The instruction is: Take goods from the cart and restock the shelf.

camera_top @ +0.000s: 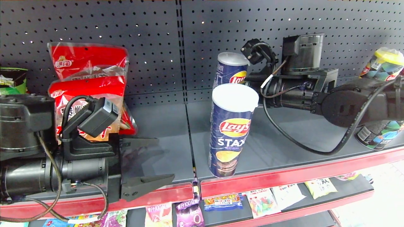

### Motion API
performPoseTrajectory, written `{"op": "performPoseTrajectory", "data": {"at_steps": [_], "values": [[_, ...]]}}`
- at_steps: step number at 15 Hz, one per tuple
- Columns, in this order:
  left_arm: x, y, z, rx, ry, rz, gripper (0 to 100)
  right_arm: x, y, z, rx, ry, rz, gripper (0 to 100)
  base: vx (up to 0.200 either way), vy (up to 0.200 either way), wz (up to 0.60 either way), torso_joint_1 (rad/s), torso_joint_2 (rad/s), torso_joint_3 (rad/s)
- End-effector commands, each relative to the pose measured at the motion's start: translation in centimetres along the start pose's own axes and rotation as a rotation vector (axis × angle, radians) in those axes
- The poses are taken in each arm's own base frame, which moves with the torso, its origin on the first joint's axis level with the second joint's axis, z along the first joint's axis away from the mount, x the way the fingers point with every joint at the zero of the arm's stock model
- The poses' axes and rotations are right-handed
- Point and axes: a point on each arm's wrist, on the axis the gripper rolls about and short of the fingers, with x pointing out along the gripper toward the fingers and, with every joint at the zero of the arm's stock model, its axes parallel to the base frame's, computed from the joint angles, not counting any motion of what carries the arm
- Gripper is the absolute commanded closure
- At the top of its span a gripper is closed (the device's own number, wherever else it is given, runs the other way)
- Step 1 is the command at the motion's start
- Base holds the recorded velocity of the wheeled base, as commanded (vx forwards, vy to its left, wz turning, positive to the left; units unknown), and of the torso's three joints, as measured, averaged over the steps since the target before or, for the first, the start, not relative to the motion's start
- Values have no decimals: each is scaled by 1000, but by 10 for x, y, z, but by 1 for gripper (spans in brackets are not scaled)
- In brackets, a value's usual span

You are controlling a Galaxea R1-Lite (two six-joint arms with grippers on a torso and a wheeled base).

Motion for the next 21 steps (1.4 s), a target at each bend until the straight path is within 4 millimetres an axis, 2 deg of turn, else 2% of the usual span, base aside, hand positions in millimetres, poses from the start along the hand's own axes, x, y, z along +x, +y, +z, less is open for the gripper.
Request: {"op": "performPoseTrajectory", "data": {"at_steps": [1,6,15,16,18,21], "values": [[1,0,0,-2,2,-1,0,-6,1,3,-2,-9,-1,100,0,0,0,0,0,0],[2,1,-1,-3,6,-2,0,-17,4,-3,4,15,2,100,0,0,0,0,0,0],[3,2,0,-1,3,-1,0,-10,11,-7,24,29,24,100,0,0,0,0,0,0],[3,2,0,-1,3,-1,0,-9,11,-9,24,36,25,0,0,0,0,0,0,0],[3,2,-1,-3,6,-2,0,-9,11,-10,31,40,24,0,0,0,0,0,0,0],[6,4,-1,-8,13,-3,0,-21,13,-11,73,45,22,0,0,0,0,0,0,0]]}}
